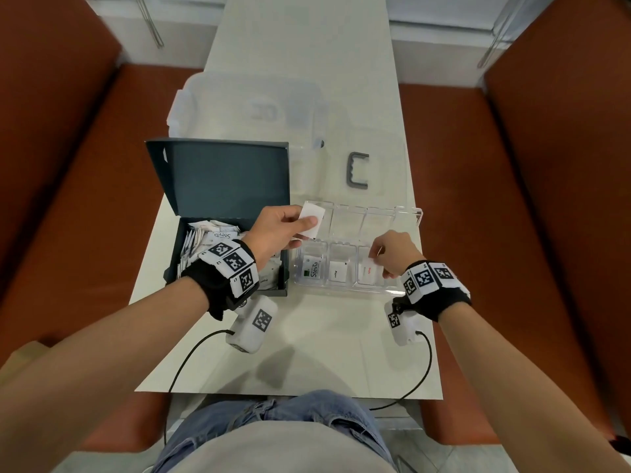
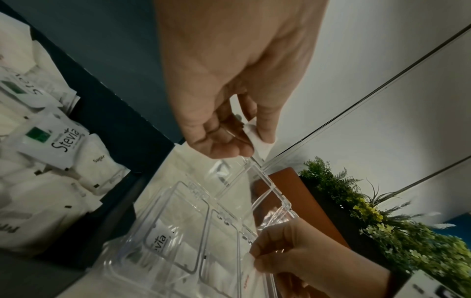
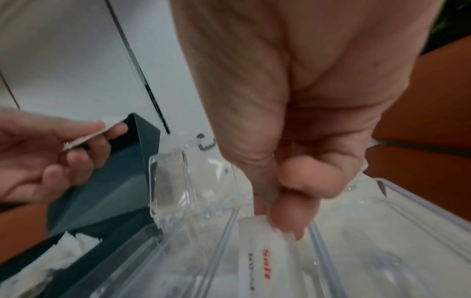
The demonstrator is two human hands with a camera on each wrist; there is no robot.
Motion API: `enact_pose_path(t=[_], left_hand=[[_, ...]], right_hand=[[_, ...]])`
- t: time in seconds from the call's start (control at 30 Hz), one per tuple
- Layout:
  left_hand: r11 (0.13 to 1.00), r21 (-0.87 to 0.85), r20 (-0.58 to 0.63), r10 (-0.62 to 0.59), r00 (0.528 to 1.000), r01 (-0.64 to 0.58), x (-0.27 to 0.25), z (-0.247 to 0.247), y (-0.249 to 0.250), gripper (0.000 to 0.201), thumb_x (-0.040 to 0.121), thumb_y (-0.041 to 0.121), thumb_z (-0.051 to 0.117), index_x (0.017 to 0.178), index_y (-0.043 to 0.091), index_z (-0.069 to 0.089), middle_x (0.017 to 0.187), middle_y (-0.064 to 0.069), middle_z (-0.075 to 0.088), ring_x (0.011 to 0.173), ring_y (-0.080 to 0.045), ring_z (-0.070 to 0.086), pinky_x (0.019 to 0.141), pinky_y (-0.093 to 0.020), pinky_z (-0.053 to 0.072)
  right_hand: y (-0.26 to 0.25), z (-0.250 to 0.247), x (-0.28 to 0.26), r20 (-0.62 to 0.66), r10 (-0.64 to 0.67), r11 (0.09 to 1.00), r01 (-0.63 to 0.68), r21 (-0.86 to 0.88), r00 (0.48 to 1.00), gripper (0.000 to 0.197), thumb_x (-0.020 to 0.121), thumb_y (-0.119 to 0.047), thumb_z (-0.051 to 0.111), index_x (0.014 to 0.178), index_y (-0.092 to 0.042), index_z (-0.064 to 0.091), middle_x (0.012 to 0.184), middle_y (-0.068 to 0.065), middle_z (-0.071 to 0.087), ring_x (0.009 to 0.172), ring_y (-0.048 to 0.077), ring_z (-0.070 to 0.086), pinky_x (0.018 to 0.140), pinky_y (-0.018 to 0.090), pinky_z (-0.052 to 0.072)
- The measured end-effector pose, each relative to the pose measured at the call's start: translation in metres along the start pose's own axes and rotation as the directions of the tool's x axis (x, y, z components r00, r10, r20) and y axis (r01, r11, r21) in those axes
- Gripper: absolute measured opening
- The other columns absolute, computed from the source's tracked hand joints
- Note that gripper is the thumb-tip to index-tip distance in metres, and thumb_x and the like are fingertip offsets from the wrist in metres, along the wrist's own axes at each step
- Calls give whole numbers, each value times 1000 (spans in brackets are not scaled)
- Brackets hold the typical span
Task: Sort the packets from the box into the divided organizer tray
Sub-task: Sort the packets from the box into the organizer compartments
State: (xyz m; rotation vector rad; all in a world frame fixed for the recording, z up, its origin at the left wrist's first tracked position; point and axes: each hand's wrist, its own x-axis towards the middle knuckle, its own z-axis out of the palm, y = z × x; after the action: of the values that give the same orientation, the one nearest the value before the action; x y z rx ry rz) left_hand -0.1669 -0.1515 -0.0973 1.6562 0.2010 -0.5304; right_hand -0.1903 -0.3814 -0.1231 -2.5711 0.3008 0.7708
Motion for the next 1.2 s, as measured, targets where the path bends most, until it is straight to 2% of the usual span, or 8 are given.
enact_pose_path(t=[0.1, 0.2, 0.4, 0.57, 0.7, 0.83, 1.0, 1.2], left_hand=[[1000, 1, 1, -1, 1000, 1, -1, 0, -1, 14, 89, 19, 68, 102, 15, 71, 93, -5, 68, 63, -3, 63, 66, -20, 52], [1000, 5, -3, -5, 1000, 5, -2, 0, -2, 19, 90, 18, 67, 107, 10, 70, 93, -5, 68, 60, -1, 62, 66, -19, 52], [1000, -11, -5, -26, 1000, 26, -5, -2, -3, 26, 90, 16, 66, 114, 5, 68, 93, -7, 66, 65, -6, 60, 67, -21, 50], [999, -12, -15, -40, 999, 40, -7, -4, -4, 28, 90, 15, 66, 116, 5, 67, 97, -9, 66, 69, -9, 59, 64, -19, 49], [999, -19, -12, -46, 999, 46, -7, -5, -3, 28, 90, 15, 66, 116, 6, 67, 96, -8, 67, 68, -9, 59, 64, -20, 49], [999, -21, -10, -49, 999, 48, -7, -5, -2, 28, 90, 16, 66, 116, 7, 67, 95, -6, 67, 67, -7, 60, 66, -20, 49], [999, -18, -11, -46, 999, 46, -8, -5, -2, 28, 90, 16, 67, 116, 7, 67, 94, -6, 68, 59, -2, 61, 61, -19, 47], [998, -24, -7, -55, 998, 55, -10, -5, -3, 28, 90, 17, 67, 116, 7, 67, 90, -3, 68, 59, -1, 60, 60, -20, 46]], right_hand=[[-4, 7, 1, 11, -16, 996, 17, -85, 1000, 26, 91, 3, 45, 92, -10, 67, 100, 16, 66, 75, 31, 71, 75, 37, 59], [-7, 13, 2, -12, -6, 986, 4, -165, 1000, 28, 89, 2, 47, 93, -14, 69, 103, 11, 67, 83, 33, 69, 83, 39, 56], [-9, 17, 7, -42, 4, 974, -13, -227, 999, 25, 90, -3, 54, 94, -19, 72, 102, 7, 68, 84, 31, 69, 82, 39, 56], [-4, 23, 12, -32, 11, 958, -19, -285, 999, 32, 90, -7, 61, 116, -25, 66, 114, 5, 65, 96, 29, 66, 86, 37, 53], [1, 30, 16, -18, 0, 937, -6, -349, 1000, 42, 87, -10, 68, 125, -27, 62, 115, 5, 65, 103, 28, 63, 78, 33, 47], [3, 36, 20, -5, -6, 924, 3, -383, 1000, 44, 86, -12, 69, 126, -26, 61, 117, 6, 64, 105, 29, 63, 79, 34, 46], [5, 41, 21, -35, -26, 917, 10, -398, 999, 42, 86, -16, 70, 125, -29, 61, 118, 5, 63, 105, 28, 63, 80, 33, 46], [4, 42, 19, -51, -50, 915, 25, -403, 997, 40, 85, -18, 70, 122, -30, 62, 117, 3, 64, 104, 26, 63, 80, 33, 47]])
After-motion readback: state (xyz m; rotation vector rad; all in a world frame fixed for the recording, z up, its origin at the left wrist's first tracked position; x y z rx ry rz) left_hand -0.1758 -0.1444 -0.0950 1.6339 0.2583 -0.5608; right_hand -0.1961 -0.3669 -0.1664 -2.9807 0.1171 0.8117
